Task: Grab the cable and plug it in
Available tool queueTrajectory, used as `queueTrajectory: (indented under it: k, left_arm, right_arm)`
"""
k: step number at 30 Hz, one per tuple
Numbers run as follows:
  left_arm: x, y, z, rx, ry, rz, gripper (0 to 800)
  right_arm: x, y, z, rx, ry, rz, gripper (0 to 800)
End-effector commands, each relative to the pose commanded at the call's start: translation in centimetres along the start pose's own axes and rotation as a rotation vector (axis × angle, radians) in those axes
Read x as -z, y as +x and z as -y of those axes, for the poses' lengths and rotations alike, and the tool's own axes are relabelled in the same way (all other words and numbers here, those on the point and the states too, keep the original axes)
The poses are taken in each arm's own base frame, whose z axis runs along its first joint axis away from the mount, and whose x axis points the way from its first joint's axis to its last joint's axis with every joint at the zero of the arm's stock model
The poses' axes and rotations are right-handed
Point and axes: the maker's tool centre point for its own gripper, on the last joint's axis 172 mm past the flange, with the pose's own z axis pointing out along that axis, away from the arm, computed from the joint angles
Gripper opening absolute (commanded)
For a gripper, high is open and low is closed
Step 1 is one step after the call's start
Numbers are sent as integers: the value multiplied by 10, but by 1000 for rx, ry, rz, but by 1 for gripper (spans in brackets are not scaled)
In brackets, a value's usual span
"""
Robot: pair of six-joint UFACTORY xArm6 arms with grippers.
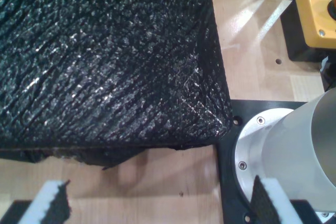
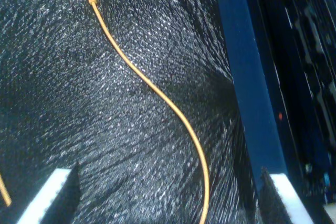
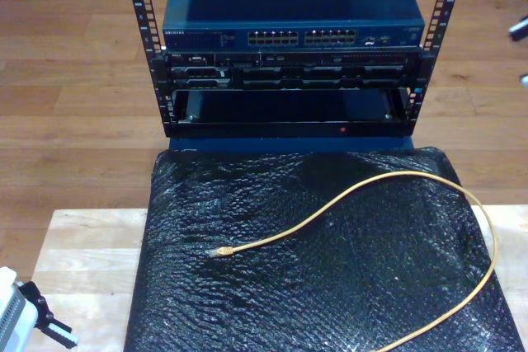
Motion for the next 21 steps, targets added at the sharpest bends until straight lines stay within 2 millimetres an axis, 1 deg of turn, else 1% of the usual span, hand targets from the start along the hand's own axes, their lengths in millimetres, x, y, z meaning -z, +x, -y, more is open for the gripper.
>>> queueTrajectory:
  k: [5,8,11,14,19,21]
  left_arm:
    - [0,0,0,0,0,0,800]
    - [0,0,0,0,0,0,800]
    - [0,0,0,0,1,1,800]
    - [0,0,0,0,1,1,800]
    - [0,0,0,1,-1,-1,800]
    - [0,0,0,1,-1,-1,800]
  right_arm:
    - [-32,22,-5,36,25,16,796]
    - [-60,29,0,58,57,39,796]
    - [-95,32,8,65,94,85,797]
    - [-118,34,14,80,116,141,796]
    - [-155,51,22,108,125,172,796]
    - [-169,52,27,112,126,195,794]
